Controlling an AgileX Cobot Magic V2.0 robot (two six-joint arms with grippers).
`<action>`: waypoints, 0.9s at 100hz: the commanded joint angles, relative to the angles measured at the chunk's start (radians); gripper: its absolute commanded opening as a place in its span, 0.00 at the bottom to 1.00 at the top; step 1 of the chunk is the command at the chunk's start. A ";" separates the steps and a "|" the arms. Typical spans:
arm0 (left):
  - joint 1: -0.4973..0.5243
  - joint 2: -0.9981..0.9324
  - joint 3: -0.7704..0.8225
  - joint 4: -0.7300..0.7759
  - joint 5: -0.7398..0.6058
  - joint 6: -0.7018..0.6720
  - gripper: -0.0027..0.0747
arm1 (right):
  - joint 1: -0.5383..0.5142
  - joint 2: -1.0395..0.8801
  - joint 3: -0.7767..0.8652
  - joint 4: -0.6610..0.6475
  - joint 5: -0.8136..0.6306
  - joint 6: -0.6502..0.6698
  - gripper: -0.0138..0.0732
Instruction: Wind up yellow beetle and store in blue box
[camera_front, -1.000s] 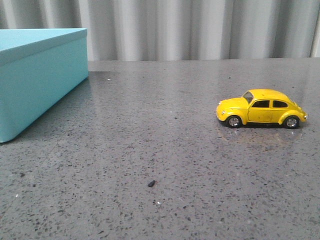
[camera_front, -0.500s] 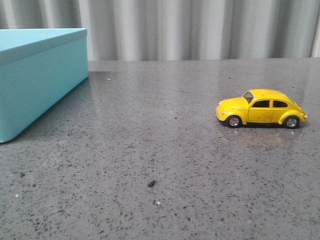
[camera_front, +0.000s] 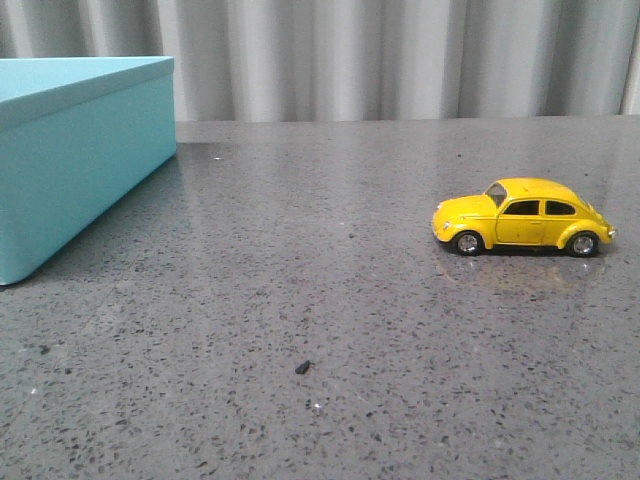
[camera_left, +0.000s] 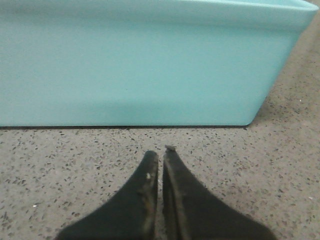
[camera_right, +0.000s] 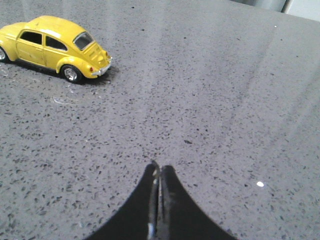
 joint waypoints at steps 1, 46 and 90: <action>-0.002 -0.030 0.025 -0.010 -0.028 -0.008 0.01 | -0.004 0.020 0.027 0.002 -0.015 -0.002 0.11; -0.002 -0.030 0.025 -0.010 -0.028 -0.008 0.01 | -0.004 0.020 0.027 0.002 -0.015 -0.002 0.11; -0.002 -0.030 0.025 0.038 -0.056 -0.008 0.01 | -0.004 0.020 0.027 -0.194 -0.085 -0.011 0.11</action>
